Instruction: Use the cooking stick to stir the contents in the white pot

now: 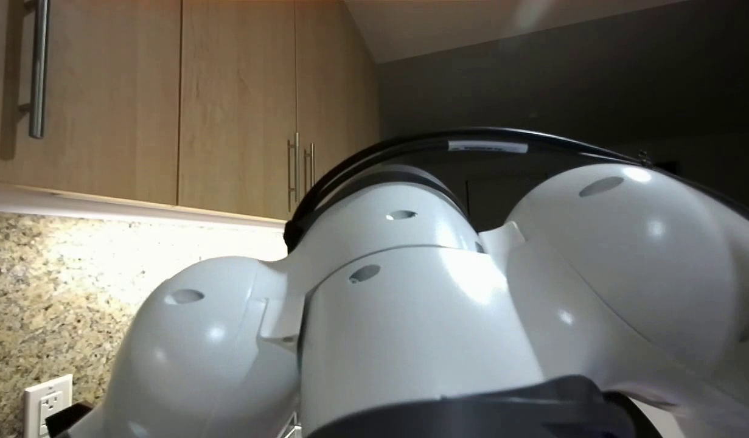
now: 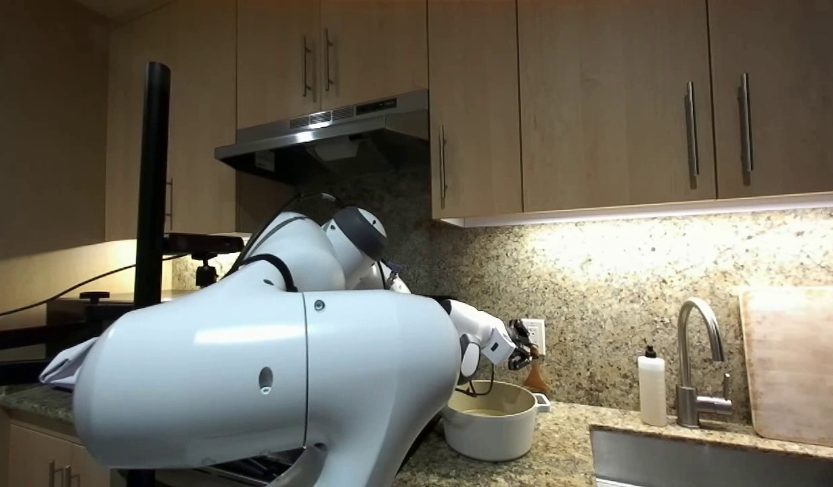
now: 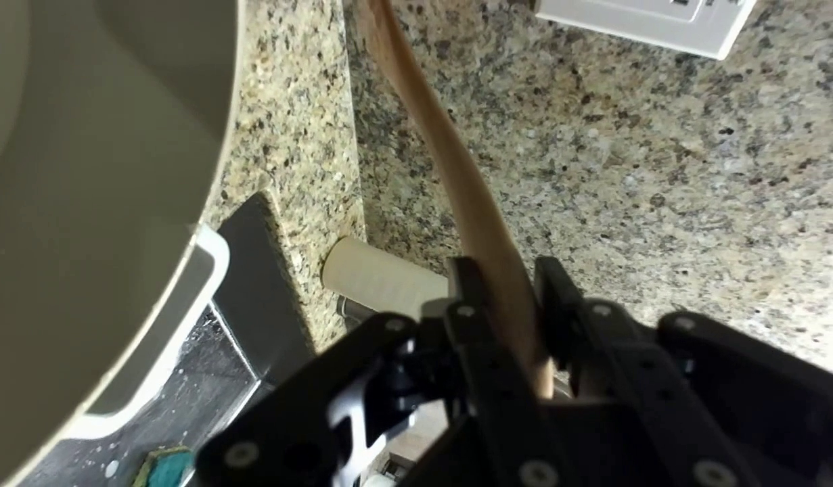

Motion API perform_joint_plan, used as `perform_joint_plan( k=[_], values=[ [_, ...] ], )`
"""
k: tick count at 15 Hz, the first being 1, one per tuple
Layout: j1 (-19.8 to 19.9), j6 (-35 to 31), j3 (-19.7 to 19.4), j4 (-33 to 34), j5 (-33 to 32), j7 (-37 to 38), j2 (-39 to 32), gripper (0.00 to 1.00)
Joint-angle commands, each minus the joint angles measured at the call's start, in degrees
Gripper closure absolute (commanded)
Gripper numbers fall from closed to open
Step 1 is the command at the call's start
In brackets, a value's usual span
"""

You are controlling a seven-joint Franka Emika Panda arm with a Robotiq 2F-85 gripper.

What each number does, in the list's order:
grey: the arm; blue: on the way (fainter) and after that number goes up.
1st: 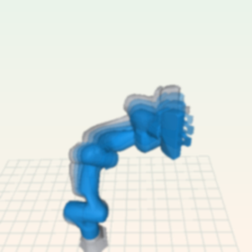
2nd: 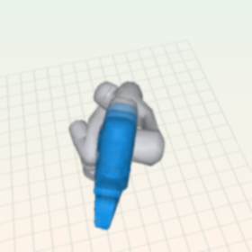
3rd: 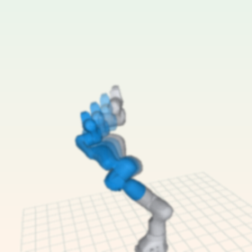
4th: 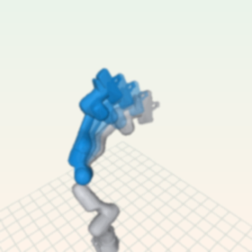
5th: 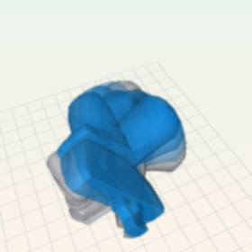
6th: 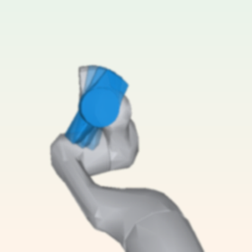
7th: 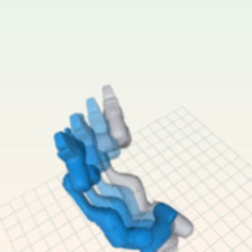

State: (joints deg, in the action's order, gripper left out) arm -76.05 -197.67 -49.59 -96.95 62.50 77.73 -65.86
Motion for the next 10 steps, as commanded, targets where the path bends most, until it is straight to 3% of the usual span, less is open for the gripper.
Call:
perform_joint_plan(
  k=[1, 5, 10],
  values=[
    [-6.09, -2.04, -6.63, -1.02, -0.95, 10.19, -3.44, 0.94],
    [-11.59, -2.04, -9.59, -4.44, -2.83, 14.69, -3.03, 0.94],
    [-21.54, -1.70, -15.62, -9.73, -2.84, 20.83, -3.66, 0.94]
  ],
)
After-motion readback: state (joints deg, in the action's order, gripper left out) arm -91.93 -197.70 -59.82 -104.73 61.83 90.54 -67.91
